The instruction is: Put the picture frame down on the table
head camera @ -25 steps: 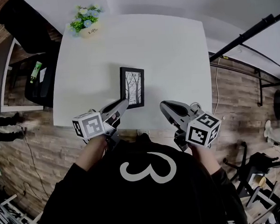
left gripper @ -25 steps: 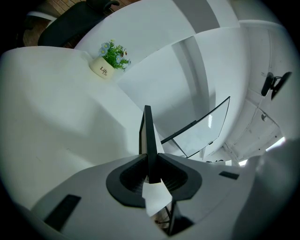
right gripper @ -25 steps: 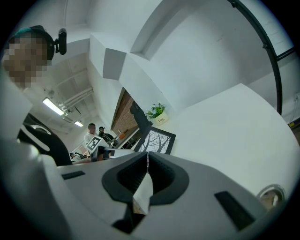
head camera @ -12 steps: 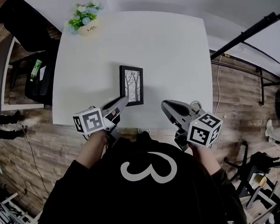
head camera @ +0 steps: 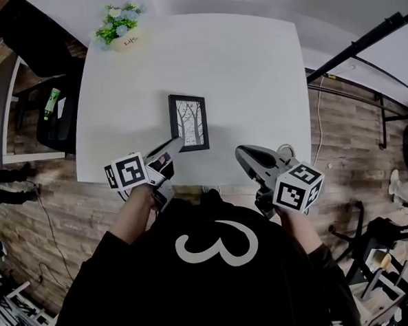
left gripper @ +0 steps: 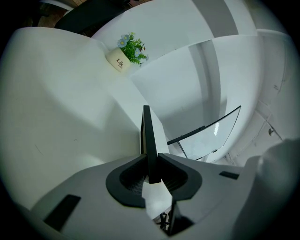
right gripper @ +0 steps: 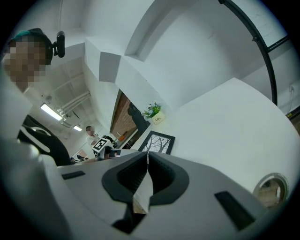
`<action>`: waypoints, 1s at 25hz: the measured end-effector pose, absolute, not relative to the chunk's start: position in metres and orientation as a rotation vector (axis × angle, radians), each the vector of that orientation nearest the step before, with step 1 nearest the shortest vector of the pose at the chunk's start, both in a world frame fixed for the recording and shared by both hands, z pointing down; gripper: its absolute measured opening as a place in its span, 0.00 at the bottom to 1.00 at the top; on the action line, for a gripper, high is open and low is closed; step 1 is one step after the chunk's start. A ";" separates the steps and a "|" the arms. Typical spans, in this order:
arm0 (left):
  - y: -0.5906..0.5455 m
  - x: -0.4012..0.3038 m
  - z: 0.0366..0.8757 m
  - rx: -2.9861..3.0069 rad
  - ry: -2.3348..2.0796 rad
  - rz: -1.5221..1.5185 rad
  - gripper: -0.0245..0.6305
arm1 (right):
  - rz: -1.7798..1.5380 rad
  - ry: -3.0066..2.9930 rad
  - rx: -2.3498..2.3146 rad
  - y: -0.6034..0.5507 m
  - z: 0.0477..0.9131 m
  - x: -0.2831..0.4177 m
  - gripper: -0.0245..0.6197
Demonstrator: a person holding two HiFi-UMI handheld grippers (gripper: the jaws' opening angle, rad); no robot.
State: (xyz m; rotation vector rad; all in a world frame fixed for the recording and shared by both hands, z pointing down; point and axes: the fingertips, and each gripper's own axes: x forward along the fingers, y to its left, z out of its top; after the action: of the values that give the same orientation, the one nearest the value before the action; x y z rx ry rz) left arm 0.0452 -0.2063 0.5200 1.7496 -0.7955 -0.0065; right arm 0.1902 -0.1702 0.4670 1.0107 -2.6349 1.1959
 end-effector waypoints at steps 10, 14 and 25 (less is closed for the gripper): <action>-0.209 0.037 0.533 1.726 -0.829 0.027 0.17 | 1.208 -2.624 1.003 -0.173 0.470 0.186 0.08; -0.209 0.039 0.536 1.745 -0.838 0.068 0.17 | 1.208 -2.625 0.992 -0.174 0.471 0.185 0.08; -0.206 0.042 0.544 1.798 -0.883 0.193 0.22 | 1.226 -2.629 0.960 -0.175 0.472 0.183 0.08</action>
State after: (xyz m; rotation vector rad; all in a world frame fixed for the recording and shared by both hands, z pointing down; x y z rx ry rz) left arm 0.0422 -0.2057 0.5436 1.7982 -0.8831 0.1927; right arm 0.1832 -0.1751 0.4717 0.9605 -2.6290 1.2264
